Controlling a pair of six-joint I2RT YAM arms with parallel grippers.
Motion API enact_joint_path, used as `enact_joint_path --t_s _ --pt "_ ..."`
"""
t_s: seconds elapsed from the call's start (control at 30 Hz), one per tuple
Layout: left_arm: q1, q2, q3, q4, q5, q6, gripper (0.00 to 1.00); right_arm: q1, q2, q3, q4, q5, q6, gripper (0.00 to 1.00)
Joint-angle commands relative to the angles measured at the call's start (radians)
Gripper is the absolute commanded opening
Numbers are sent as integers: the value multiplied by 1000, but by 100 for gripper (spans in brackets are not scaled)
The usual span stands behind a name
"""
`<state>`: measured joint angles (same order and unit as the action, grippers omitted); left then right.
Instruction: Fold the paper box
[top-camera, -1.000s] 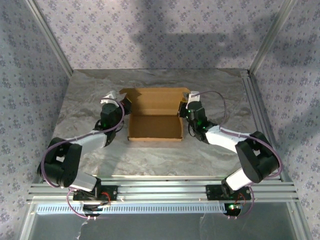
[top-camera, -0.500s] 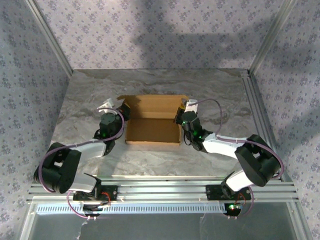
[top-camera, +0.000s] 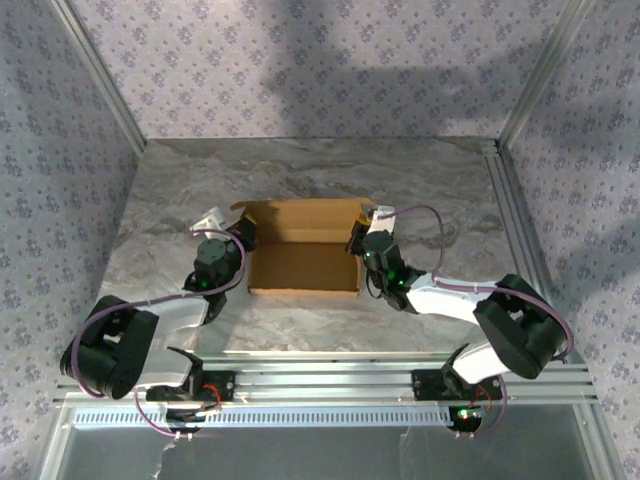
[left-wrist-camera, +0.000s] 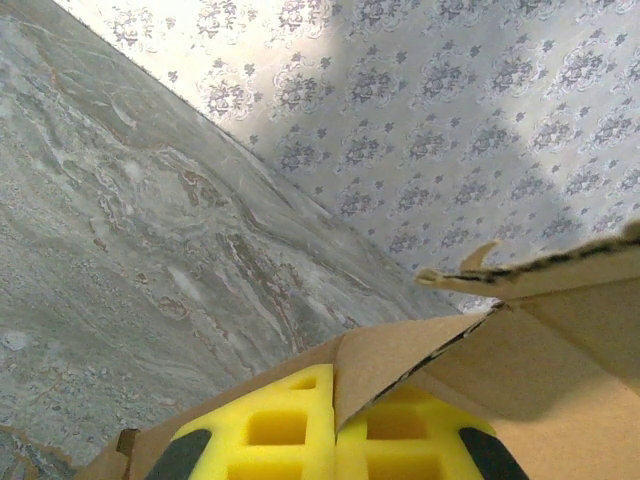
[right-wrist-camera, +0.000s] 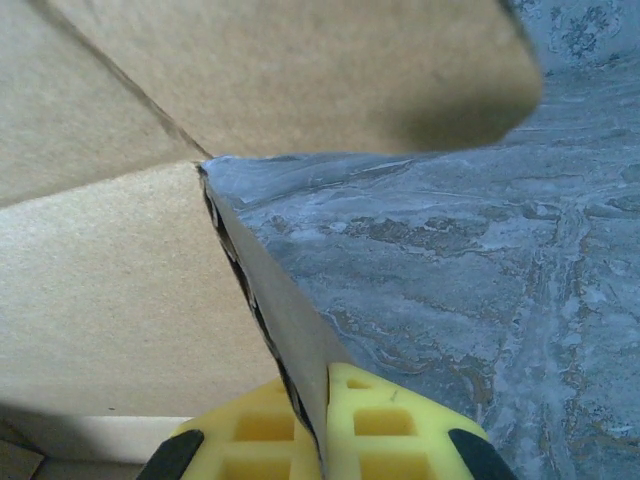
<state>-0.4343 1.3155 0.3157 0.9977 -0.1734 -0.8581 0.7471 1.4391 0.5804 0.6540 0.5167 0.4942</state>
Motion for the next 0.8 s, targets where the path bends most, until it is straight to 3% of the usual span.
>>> enact_joint_path --t_s 0.0,0.23,0.4,0.53,0.77 --pt "-8 13 -41 -43 -31 -39 0 19 -10 -19 -113 52 43 0" --pt "-23 -7 -82 -31 -50 -49 0 52 -33 -30 -153 78 69 1" --pt "-30 -43 -99 -64 -79 -26 0 56 -94 -24 -253 66 109 21" --pt "-31 -69 -98 -91 -96 -1 0 47 -134 17 -347 21 111 31" --pt "-33 -65 -92 -100 -106 23 0 34 -220 67 -465 -86 126 39"
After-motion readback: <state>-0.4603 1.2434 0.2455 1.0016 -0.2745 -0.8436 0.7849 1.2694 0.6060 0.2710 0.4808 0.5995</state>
